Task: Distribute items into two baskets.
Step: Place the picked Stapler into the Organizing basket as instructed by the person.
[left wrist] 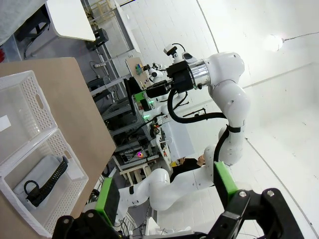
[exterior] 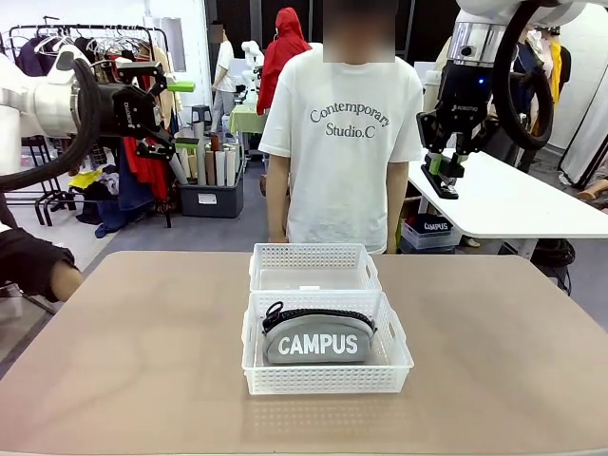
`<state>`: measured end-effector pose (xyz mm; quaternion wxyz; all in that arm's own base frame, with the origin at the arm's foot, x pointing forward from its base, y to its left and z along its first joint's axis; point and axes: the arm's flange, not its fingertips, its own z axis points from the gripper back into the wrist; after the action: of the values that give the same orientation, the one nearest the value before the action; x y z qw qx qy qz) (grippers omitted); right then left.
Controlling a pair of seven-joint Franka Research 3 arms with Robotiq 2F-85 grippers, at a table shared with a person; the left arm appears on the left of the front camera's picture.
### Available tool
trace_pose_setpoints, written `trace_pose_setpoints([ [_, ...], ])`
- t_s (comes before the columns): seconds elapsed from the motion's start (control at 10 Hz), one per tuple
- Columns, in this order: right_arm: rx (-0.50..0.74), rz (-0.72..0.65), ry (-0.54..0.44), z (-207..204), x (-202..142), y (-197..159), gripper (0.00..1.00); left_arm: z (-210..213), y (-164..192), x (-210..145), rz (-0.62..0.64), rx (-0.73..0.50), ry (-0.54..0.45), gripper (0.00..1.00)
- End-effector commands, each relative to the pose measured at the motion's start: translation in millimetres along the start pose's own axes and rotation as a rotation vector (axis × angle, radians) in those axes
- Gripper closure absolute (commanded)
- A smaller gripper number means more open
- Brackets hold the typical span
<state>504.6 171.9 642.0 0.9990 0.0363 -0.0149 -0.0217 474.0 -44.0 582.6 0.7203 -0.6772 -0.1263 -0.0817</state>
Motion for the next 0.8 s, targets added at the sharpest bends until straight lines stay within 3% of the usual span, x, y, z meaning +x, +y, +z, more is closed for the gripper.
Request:
trace_pose_setpoints([
  [0.0, 0.006, 0.006, -0.007, 0.6, -3.2, 0.1, 1.00, 0.0, -0.9, -1.1, -0.001, -0.003, 0.000, 0.00],
  [0.7, 0.006, 0.006, -0.007, 0.6, -3.2, 0.1, 1.00, 0.0, -0.9, -1.1, -0.001, -0.003, 0.000, 0.00],
])
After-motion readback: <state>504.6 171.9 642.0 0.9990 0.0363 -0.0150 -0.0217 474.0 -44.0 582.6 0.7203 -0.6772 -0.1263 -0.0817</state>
